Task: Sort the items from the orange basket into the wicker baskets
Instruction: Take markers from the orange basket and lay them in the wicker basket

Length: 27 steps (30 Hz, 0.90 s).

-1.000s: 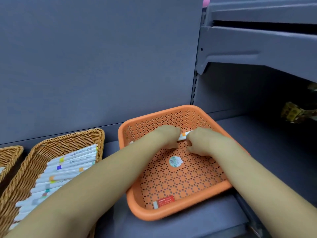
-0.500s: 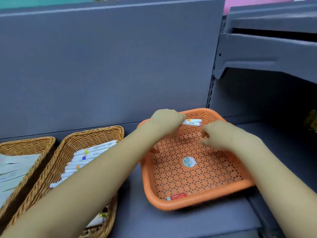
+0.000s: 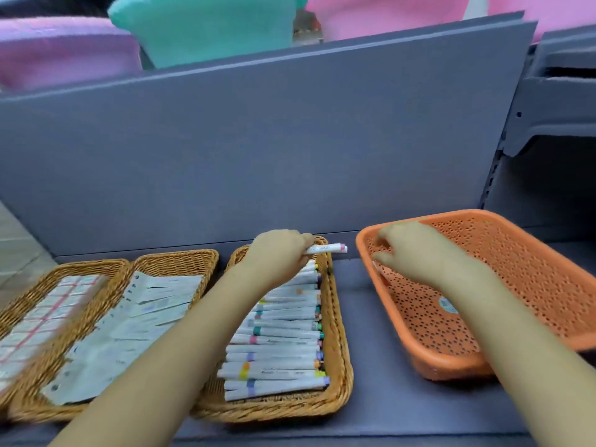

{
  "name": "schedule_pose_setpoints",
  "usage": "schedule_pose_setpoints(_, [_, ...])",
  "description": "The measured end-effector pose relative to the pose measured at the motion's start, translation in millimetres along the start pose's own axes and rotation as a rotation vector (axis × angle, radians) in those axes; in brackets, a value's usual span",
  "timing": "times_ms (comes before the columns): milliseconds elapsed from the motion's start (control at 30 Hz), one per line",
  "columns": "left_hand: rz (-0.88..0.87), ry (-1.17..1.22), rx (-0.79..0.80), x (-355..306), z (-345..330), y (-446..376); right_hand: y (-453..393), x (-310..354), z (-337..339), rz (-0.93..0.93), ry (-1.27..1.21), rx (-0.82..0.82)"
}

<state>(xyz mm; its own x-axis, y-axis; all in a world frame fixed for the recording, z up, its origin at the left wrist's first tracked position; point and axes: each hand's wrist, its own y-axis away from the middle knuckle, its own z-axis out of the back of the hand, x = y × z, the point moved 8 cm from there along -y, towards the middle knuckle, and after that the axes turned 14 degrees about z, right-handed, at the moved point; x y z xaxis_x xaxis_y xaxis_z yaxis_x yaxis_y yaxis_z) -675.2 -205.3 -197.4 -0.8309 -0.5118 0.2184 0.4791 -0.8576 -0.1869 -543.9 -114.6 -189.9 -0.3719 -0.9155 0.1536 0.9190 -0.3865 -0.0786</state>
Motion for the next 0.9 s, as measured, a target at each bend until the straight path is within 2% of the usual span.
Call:
schedule_pose_setpoints(200, [0.037, 0.044, 0.088, 58, -23, 32, -25, 71, -23, 0.06, 0.025, -0.065])
schedule_pose_setpoints(500, [-0.017, 0.164, 0.062, 90, -49, 55, -39, 155, -61, 0.194, -0.121, -0.145])
schedule_pose_setpoints(667, [-0.011, 0.3, 0.103, 98, -54, 59, -38, 158, -59, 0.201, -0.099, -0.225])
schedule_pose_setpoints(767, [0.055, 0.347, 0.123, 113, -60, 60, -26, 138, -55, 0.163, -0.116, -0.27])
schedule_pose_setpoints(900, [0.114, 0.372, 0.135, 123, -65, 61, -2, 115, -56, 0.12, -0.162, -0.249])
